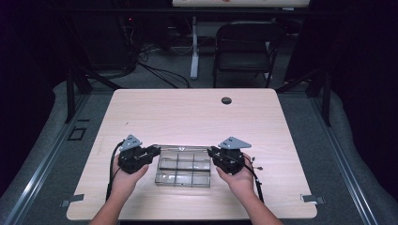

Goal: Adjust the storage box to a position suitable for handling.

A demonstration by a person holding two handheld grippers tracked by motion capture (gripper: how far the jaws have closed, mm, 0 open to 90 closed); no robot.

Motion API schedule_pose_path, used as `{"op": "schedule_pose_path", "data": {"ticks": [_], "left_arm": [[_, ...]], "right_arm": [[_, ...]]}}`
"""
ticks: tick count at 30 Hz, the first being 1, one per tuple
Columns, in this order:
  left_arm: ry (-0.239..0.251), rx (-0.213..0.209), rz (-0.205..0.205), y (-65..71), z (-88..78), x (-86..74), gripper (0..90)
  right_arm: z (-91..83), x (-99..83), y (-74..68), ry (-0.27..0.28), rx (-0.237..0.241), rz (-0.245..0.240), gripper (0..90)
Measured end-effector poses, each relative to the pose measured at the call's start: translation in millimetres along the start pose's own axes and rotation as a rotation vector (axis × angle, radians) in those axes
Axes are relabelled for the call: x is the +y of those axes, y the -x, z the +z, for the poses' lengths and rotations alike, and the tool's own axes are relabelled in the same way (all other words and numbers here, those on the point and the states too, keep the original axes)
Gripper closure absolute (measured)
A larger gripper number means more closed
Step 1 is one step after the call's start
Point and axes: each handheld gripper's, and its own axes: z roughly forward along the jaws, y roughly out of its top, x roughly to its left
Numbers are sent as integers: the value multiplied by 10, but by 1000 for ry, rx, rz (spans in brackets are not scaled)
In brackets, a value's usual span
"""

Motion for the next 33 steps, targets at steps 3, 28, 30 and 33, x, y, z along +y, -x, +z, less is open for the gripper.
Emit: {"op": "schedule_pose_path", "data": {"ticks": [3,28,30,33], "left_arm": [[7,7,-6,6,3,7,761],[21,-4,-37,-20,103,104,761],[26,-12,-38,-31,121,102,745],[26,-14,-30,-46,151,97,730]], "right_arm": [[10,7,18,0,1,8,785],[64,108,176,-5,14,41,787],[74,109,182,-2,15,46,777],[101,104,186,-1,14,52,763]]}}
